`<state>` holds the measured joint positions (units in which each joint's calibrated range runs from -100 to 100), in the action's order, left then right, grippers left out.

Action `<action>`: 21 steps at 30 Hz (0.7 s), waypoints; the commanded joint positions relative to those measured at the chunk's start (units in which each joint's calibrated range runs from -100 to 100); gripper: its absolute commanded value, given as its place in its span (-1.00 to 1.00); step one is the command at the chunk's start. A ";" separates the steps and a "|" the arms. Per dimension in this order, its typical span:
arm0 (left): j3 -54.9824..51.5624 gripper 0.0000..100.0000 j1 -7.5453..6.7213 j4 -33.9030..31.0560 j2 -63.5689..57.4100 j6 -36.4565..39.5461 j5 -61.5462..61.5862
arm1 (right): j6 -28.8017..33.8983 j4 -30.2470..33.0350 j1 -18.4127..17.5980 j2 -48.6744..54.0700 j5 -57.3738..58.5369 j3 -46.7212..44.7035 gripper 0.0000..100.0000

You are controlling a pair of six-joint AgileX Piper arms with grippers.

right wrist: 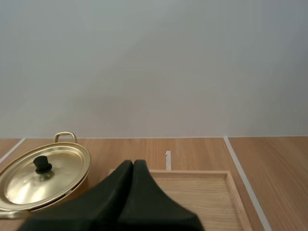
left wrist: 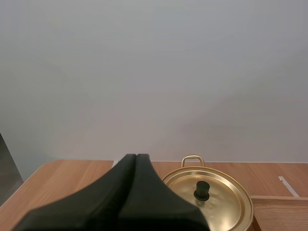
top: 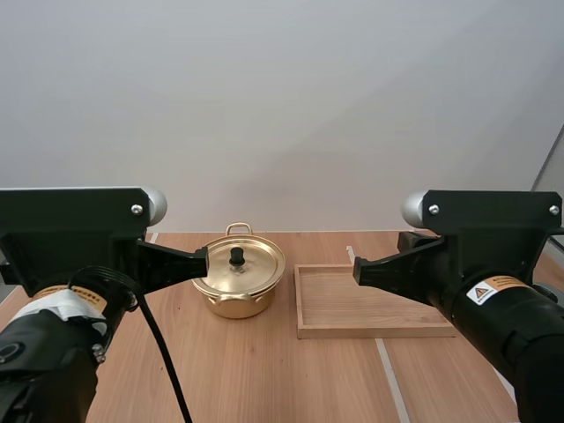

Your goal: Open the pot, put the pineapple inside, and close it

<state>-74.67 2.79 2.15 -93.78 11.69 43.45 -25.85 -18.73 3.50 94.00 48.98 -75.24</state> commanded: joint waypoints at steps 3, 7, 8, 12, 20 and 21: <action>-0.42 -1.00 0.05 -0.80 -0.35 0.92 -0.97 | -0.65 1.99 0.26 0.51 2.67 -0.21 -1.00; -0.42 -1.00 0.05 -0.80 -0.35 0.92 -0.97 | -0.65 1.87 0.26 0.51 2.50 -0.21 -1.00; -0.42 -1.00 0.05 -0.80 -0.35 0.92 -0.97 | -0.65 1.87 0.26 0.51 2.50 -0.21 -1.00; -0.42 -1.00 0.05 -0.80 -0.35 0.92 -0.97 | -0.65 1.87 0.26 0.51 2.50 -0.21 -1.00; -2.21 -1.00 0.05 -0.69 -0.35 0.92 -3.88 | -0.65 1.61 0.26 0.51 2.16 -1.75 -1.00; -3.66 -1.00 0.05 -0.69 -0.35 0.92 -6.86 | -0.65 1.61 0.26 0.51 1.87 -2.51 -1.00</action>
<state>-76.37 2.79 1.46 -93.78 11.99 41.36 -25.94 -17.59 3.50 94.00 51.33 -76.56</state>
